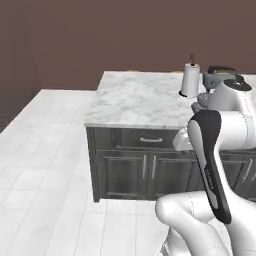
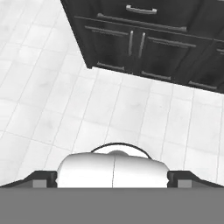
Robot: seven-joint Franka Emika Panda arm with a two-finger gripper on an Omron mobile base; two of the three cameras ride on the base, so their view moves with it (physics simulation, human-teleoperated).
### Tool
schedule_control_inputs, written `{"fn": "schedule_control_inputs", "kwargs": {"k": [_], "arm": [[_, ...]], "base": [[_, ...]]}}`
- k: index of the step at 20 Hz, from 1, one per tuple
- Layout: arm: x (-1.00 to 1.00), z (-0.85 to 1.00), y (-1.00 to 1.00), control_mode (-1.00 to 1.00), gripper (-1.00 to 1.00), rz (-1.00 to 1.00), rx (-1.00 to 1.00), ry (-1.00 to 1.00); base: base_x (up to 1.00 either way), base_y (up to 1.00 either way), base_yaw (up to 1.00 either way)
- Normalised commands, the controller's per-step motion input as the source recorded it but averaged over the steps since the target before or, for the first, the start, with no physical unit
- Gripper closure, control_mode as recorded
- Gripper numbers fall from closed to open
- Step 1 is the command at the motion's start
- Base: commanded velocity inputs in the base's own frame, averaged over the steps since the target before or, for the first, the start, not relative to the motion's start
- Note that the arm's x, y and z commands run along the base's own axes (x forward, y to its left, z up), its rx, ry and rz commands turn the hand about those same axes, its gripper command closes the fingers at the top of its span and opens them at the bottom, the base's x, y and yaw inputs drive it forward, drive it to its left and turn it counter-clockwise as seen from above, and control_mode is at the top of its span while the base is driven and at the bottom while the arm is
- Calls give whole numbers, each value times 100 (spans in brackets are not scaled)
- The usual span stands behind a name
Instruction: Navigate to the toaster.
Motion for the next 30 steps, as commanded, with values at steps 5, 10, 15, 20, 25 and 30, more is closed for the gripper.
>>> {"fn": "schedule_control_inputs", "kwargs": {"k": [5, 10, 15, 20, 25, 30], "arm": [[0, 0, 0, 100, -100, 0, 0, 0], [0, 0, 0, 100, -100, 0, 0, 0], [0, 0, 0, 100, -100, 0, 0, 0], [0, 0, 0, 100, -100, 0, 0, 0], [0, 0, 0, 100, -100, 0, 0, 0], [0, 0, 0, 100, -100, 0, 0, 0]], "base": [[0, 0, 100], [0, 0, 100], [0, 0, 100], [0, 0, 100], [0, 0, 100], [0, -12, 100]]}}
